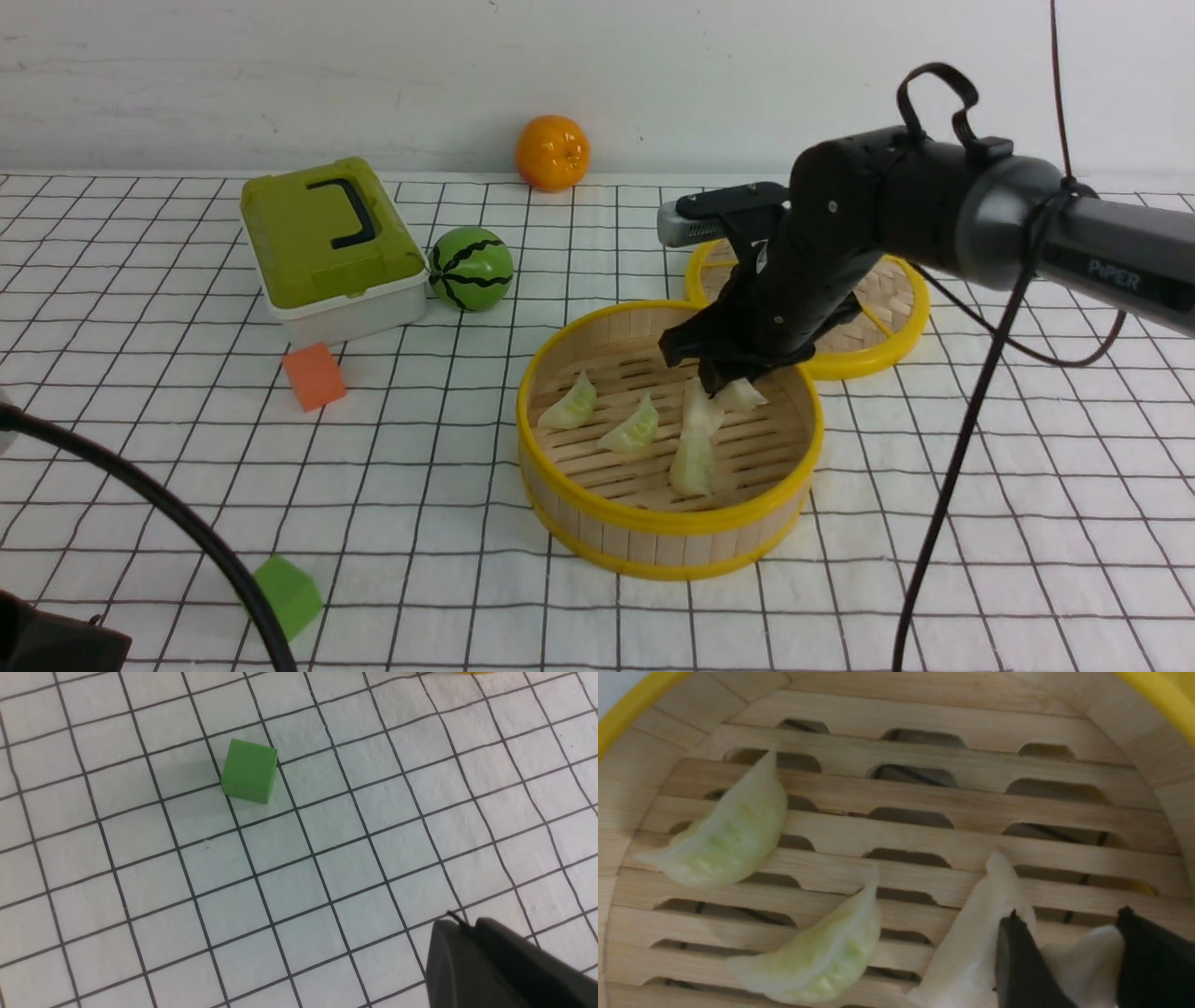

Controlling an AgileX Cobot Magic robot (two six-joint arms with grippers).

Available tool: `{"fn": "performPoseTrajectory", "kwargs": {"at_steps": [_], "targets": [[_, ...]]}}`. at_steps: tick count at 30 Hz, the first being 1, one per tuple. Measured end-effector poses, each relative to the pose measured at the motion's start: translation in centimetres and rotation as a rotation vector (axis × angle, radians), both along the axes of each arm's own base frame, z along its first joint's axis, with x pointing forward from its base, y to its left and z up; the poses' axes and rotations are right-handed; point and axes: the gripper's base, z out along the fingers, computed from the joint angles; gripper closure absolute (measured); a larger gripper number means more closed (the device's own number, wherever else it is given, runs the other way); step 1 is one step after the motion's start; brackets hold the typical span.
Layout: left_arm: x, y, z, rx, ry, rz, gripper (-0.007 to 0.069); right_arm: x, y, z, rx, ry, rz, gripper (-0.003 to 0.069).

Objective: Put the dumplings into the steamer on the table with the white tablecloth.

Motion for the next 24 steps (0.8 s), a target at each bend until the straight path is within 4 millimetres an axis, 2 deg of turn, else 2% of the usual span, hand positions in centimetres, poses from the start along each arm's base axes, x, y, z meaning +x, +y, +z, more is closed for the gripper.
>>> {"fn": "performPoseTrajectory", "kwargs": {"at_steps": [3,7,8,9,11,12,14,17,19,20,21,24], "targets": [[0.0,0.0,0.0,0.0,0.0,0.0,0.0585,0.1,-0.3,-0.2,-0.024,-0.004,-0.028,0.0352],[0.0,0.0,0.0,0.0,0.0,0.0,0.0585,-0.1,-0.4,0.6,-0.026,0.012,-0.051,0.0256],[0.0,0.0,0.0,0.001,0.001,0.0,0.0585,-0.4,-0.6,1.7,-0.027,0.015,-0.049,0.0216],[0.0,0.0,-0.1,0.001,0.001,0.0,0.0585,-0.5,-0.6,2.0,-0.027,0.014,-0.047,0.0209],[-0.3,0.2,-0.4,-0.001,-0.001,0.001,0.0585,-1.4,-1.0,4.7,-0.021,-0.009,-0.033,0.0197],[-0.4,0.2,-0.5,-0.002,-0.002,0.001,0.0585,-1.5,-1.0,4.7,-0.024,-0.006,-0.03,0.0197],[-1.4,0.8,-1.0,-0.016,-0.015,0.009,0.0583,-3.2,-1.8,8.7,-0.015,-0.057,-0.004,0.0224],[-3.0,1.7,-1.6,-0.066,-0.06,0.033,0.058,-5.1,-2.6,11.8,0.006,-0.117,0.006,0.0282],[-4.4,2.4,-2.0,-0.126,-0.122,0.058,0.0579,-7.3,-3.6,14.2,0.033,-0.183,0.009,0.0357],[-4.6,2.5,-2.1,-0.142,-0.139,0.062,0.0578,-7.8,-3.8,14.6,0.039,-0.195,0.008,0.0372],[-5.4,3.0,-2.4,-0.191,-0.192,0.078,0.0576,-9.4,-4.4,15.8,0.066,-0.246,0.008,0.042],[-7.0,3.9,-3.0,-0.3,-0.316,0.104,0.0573,-13.6,-6.0,17.0,0.138,-0.352,0.018,0.0552]]}}
